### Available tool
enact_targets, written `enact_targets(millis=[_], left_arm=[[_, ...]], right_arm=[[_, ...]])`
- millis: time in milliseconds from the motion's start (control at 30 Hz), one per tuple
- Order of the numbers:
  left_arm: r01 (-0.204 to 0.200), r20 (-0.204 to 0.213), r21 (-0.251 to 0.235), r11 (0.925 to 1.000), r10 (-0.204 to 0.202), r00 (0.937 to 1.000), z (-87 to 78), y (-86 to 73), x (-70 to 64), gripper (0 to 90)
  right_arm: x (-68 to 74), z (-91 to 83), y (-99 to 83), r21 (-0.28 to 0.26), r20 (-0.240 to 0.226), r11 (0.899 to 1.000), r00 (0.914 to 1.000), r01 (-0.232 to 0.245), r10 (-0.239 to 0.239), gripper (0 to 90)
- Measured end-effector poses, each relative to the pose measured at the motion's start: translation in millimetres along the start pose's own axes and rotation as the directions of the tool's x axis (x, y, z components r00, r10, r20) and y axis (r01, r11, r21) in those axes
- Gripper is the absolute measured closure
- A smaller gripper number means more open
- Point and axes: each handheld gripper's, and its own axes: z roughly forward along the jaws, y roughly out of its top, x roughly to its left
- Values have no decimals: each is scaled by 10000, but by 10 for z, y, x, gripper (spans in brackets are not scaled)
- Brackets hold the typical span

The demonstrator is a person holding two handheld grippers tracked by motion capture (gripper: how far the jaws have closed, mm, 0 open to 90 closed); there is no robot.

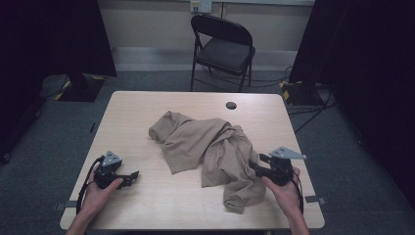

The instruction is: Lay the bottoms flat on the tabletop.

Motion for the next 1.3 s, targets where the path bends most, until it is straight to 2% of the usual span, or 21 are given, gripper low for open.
enact_targets(millis=[33, 67, 100, 167, 233, 267, 300, 367, 400, 533, 567, 700, 867, 900, 933, 1033, 1133, 1167, 1200, 1233, 1300], left_arm=[[1, -5, -1, 10000, -1, 10000, 0, 0, 0, 151], [-1, -4, -3, 10000, 1, 10000, 0, 0, 0, 151], [4, -5, -4, 10000, -4, 10000, 0, 0, -1, 151], [1, -5, -4, 10000, -1, 10000, 0, 0, -1, 151], [-1, 5, -3, 10000, 1, 10000, 0, 0, 0, 151], [-1, 5, -3, 10000, 1, 10000, 0, 0, 0, 150], [-102, 76, 20, 9999, 102, 9999, -4, -2, 11, 149], [-115, 96, 16, 9999, 115, 9999, -5, -2, 13, 150], [-107, 67, 37, 9999, 107, 9999, -5, 2, 9, 152], [-203, 50, 280, 9994, 202, 9998, -1, 53, -11, 196], [-93, 107, 237, 9997, 91, 9999, 7, 64, -32, 217], [-520, 126, 442, 9977, 515, 9986, 9, 122, -99, 243], [-541, 469, 136, 9984, 534, 9975, -27, 241, -172, 253], [-488, 659, -195, 9986, 500, 9966, -59, 320, -217, 256], [-488, 659, -195, 9986, 500, 9966, -59, 320, -217, 262], [-579, 1094, -591, 9966, 642, 9919, -87, 498, -304, 284], [-692, 1410, -680, 9953, 782, 9869, -54, 596, -361, 286], [-914, 1515, -696, 9934, 1011, 9833, -4, 702, -430, 288], [-914, 1515, -696, 9934, 1011, 9833, -4, 702, -430, 287], [-1067, 1695, -874, 9904, 1203, 9782, 57, 815, -509, 286], [-1217, 1841, -937, 9881, 1373, 9733, 128, 934, -571, 281]], right_arm=[[17, 96, 85, -24, -101, 10000, 9999, 37, -37, 453], [18, 341, 208, 149, -223, 9998, 9997, -89, 92, 453], [18, 341, 208, 149, -223, 9998, 9997, -89, 92, 453], [29, 586, 261, 509, -93, 9987, 9999, -104, 109, 436], [70, 878, 214, 1141, 55, 9935, 10000, -64, 58, 419], [70, 878, 214, 1141, 55, 9935, 10000, -64, 58, 419], [89, 996, 126, 1456, 28, 9892, 9998, -194, 192, 406], [115, 1070, 28, 1719, 72, 9850, 9999, -147, 137, 380], [134, 1086, -8, 1832, 164, 9830, 9998, -87, 58, 376], [224, 1072, -107, 1573, 403, 9871, 9985, 311, -379, 371], [251, 1060, -118, 1579, 370, 9865, 9981, 426, -490, 371], [325, 978, -176, 1629, 5, 9839, 9972, 734, -745, 370], [409, 896, -238, 1610, -214, 9827, 9958, 917, -894, 371], [455, 856, -262, 1668, -304, 9810, 9949, 994, -957, 370], [481, 836, -272, 1710, -375, 9800, 9946, 1013, -963, 370], [560, 760, -325, 1724, -632, 9777, 9918, 1201, -1107, 370], [597, 713, -352, 1765, -730, 9756, 9902, 1304, -1191, 370], [592, 684, -361, 1801, -835, 9759, 9904, 1235, -1100, 370], [592, 684, -361, 1801, -835, 9759, 9904, 1235, -1100, 370], [561, 660, -347, 1785, -896, 9780, 9916, 1083, -935, 337], [515, 628, -319, 1725, -891, 9814, 9936, 841, -695, 320]])
